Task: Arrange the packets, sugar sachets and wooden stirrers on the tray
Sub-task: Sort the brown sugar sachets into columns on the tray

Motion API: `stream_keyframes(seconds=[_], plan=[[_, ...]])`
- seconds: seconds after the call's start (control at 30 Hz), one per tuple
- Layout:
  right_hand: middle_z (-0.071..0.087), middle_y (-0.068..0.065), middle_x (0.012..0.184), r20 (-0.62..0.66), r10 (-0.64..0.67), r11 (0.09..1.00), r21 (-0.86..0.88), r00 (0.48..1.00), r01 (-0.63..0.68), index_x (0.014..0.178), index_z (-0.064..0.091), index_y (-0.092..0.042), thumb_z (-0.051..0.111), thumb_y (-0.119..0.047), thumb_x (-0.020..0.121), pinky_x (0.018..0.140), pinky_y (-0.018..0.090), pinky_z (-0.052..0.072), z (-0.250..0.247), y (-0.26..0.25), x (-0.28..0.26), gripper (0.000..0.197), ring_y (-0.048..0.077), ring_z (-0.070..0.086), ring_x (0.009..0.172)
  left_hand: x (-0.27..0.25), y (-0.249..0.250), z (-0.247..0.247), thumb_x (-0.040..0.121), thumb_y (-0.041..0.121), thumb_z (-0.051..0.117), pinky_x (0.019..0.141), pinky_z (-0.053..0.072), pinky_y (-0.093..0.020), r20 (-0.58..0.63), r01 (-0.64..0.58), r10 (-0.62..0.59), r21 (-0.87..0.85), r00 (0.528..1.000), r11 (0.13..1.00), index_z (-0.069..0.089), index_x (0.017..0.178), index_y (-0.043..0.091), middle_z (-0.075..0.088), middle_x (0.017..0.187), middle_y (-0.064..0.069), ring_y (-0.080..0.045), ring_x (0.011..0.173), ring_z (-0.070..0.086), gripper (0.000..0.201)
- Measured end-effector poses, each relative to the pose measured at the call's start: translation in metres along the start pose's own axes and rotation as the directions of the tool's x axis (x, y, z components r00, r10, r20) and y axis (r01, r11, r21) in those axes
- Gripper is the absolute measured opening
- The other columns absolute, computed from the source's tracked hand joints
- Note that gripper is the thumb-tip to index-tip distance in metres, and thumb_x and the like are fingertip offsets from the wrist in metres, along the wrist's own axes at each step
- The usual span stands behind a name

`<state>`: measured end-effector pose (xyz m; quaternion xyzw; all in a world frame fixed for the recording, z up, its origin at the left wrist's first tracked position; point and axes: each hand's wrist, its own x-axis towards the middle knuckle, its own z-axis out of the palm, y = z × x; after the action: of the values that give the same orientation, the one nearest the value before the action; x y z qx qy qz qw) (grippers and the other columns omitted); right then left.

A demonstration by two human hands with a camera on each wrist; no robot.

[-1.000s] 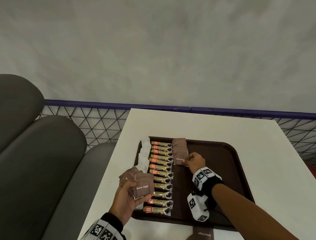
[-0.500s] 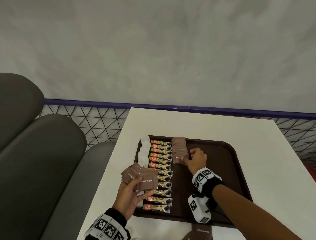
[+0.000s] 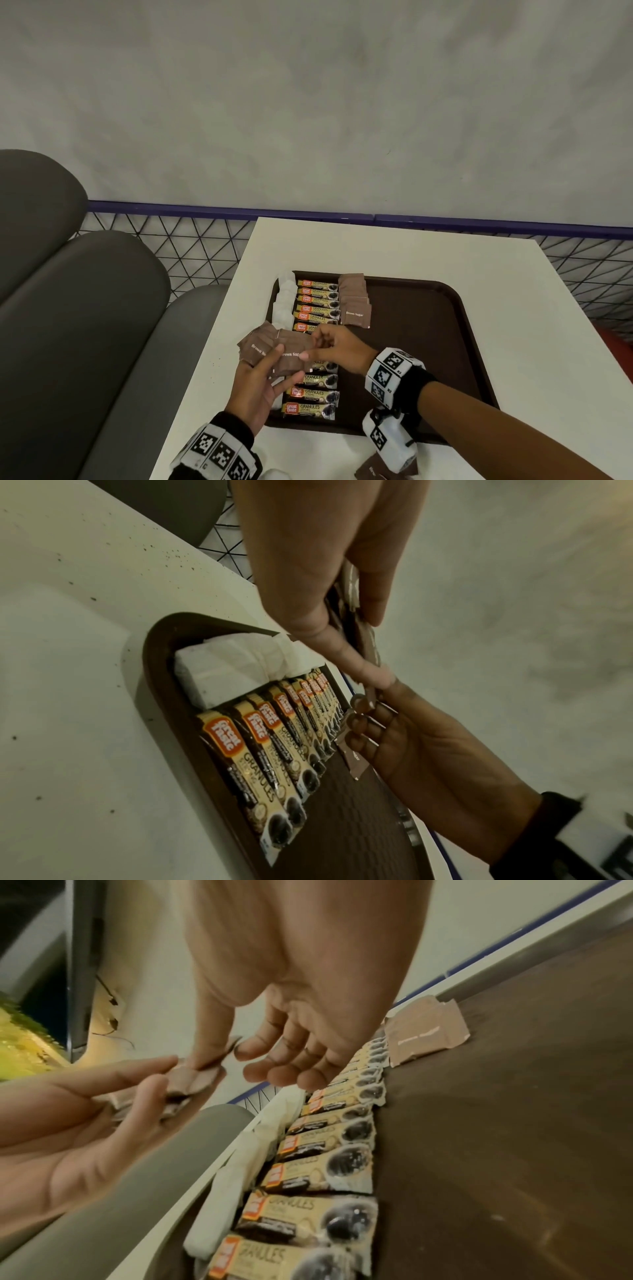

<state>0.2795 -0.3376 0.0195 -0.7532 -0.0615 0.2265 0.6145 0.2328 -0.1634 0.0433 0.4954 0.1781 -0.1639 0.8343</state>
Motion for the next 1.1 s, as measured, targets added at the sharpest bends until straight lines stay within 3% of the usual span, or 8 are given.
stream_keyframes(seconds=[0.1, 0.2, 0.37, 0.47, 0.6, 0.73, 0.93, 1.1], plan=[[0.054, -0.003, 0.068, -0.007, 0.018, 1.000, 0.009, 1.000, -0.018, 0.073, 0.055, -0.019, 0.068, -0.004, 0.080, 0.056, 0.010, 0.041, -0.001, 0.000, 0.002, 0.021, -0.003, 0.050, 0.055, 0.000, -0.001, -0.003, 0.089, 0.001, 0.053, 0.069, 0.060, -0.039, 0.001, -0.001, 0.001, -0.041, 1.000, 0.999, 0.056, 0.119, 0.006, 0.065, 0.112, -0.023, -0.036, 0.098, 0.065, 0.031], [0.060, -0.007, 0.062, -0.026, 0.061, 0.995, 0.085, 0.998, -0.059, 0.082, 0.058, -0.018, 0.066, -0.002, 0.081, 0.050, 0.012, 0.043, -0.004, 0.000, 0.000, 0.018, -0.002, 0.053, 0.048, 0.000, -0.001, -0.004, 0.087, -0.007, 0.050, 0.070, 0.060, -0.039, 0.032, -0.020, 0.021, -0.039, 0.999, 0.999, 0.057, 0.116, 0.009, 0.067, 0.110, -0.020, -0.032, 0.093, 0.067, 0.034], [0.060, 0.002, 0.076, -0.161, 0.101, 0.987, 0.140, 0.982, -0.079, 0.088, 0.060, -0.009, 0.066, -0.006, 0.082, 0.051, 0.015, 0.041, -0.020, 0.007, -0.009, 0.009, 0.008, 0.051, 0.059, 0.004, -0.005, -0.004, 0.086, -0.010, 0.052, 0.065, 0.059, -0.035, 0.014, -0.016, 0.017, -0.035, 1.000, 0.999, 0.055, 0.120, 0.012, 0.067, 0.111, -0.020, -0.032, 0.091, 0.069, 0.040], [0.061, 0.005, 0.079, -0.357, 0.146, 0.978, 0.192, 0.922, -0.080, 0.087, 0.061, -0.007, 0.064, -0.007, 0.083, 0.048, 0.016, 0.036, -0.040, 0.017, -0.013, 0.005, 0.011, 0.044, 0.055, 0.005, -0.006, -0.007, 0.087, -0.009, 0.051, 0.065, 0.060, -0.035, 0.002, -0.026, 0.027, -0.033, 1.000, 0.999, 0.054, 0.121, 0.015, 0.068, 0.110, -0.018, -0.033, 0.092, 0.069, 0.042], [0.059, 0.004, 0.070, -0.536, 0.172, 0.983, 0.152, 0.826, -0.106, 0.073, 0.055, -0.010, 0.062, 0.001, 0.083, 0.043, 0.007, 0.036, -0.064, 0.029, -0.011, 0.017, 0.000, 0.051, 0.049, 0.007, -0.006, -0.012, 0.087, -0.008, 0.052, 0.065, 0.059, -0.035, 0.005, -0.021, 0.021, -0.020, 1.000, 1.000, 0.054, 0.121, 0.013, 0.069, 0.108, -0.018, -0.032, 0.090, 0.070, 0.040], [0.058, 0.005, 0.068, -0.558, 0.203, 0.974, 0.034, 0.804, -0.223, 0.069, 0.056, -0.015, 0.069, -0.003, 0.079, 0.061, 0.021, 0.043, -0.073, 0.044, 0.000, 0.020, 0.015, 0.052, 0.062, 0.008, -0.006, -0.012, 0.088, -0.008, 0.051, 0.066, 0.060, -0.036, 0.018, -0.018, 0.019, -0.023, 1.000, 1.000, 0.057, 0.115, 0.016, 0.071, 0.104, -0.016, -0.031, 0.089, 0.070, 0.037], [0.049, -0.005, 0.062, -0.653, 0.199, 0.933, -0.101, 0.730, -0.345, 0.068, 0.050, -0.019, 0.067, -0.009, 0.081, 0.067, 0.023, 0.037, -0.073, 0.048, 0.013, 0.024, 0.018, 0.051, 0.073, 0.008, -0.005, -0.011, 0.091, -0.003, 0.046, 0.065, 0.060, -0.036, 0.035, -0.013, 0.013, 0.001, 0.999, 1.000, 0.059, 0.114, 0.014, 0.072, 0.102, -0.016, -0.030, 0.088, 0.071, 0.031], [0.053, 0.002, 0.069, -0.698, 0.220, 0.910, -0.105, 0.682, -0.402, 0.062, 0.042, -0.024, 0.069, -0.017, 0.080, 0.075, 0.032, 0.045, -0.069, 0.058, 0.019, 0.033, 0.028, 0.056, 0.088, 0.011, -0.008, -0.012, 0.091, -0.002, 0.048, 0.064, 0.059, -0.037, 0.013, 0.005, -0.005, -0.002, 1.000, 1.000, 0.054, 0.122, 0.012, 0.068, 0.109, -0.018, -0.031, 0.093, 0.068, 0.034]])
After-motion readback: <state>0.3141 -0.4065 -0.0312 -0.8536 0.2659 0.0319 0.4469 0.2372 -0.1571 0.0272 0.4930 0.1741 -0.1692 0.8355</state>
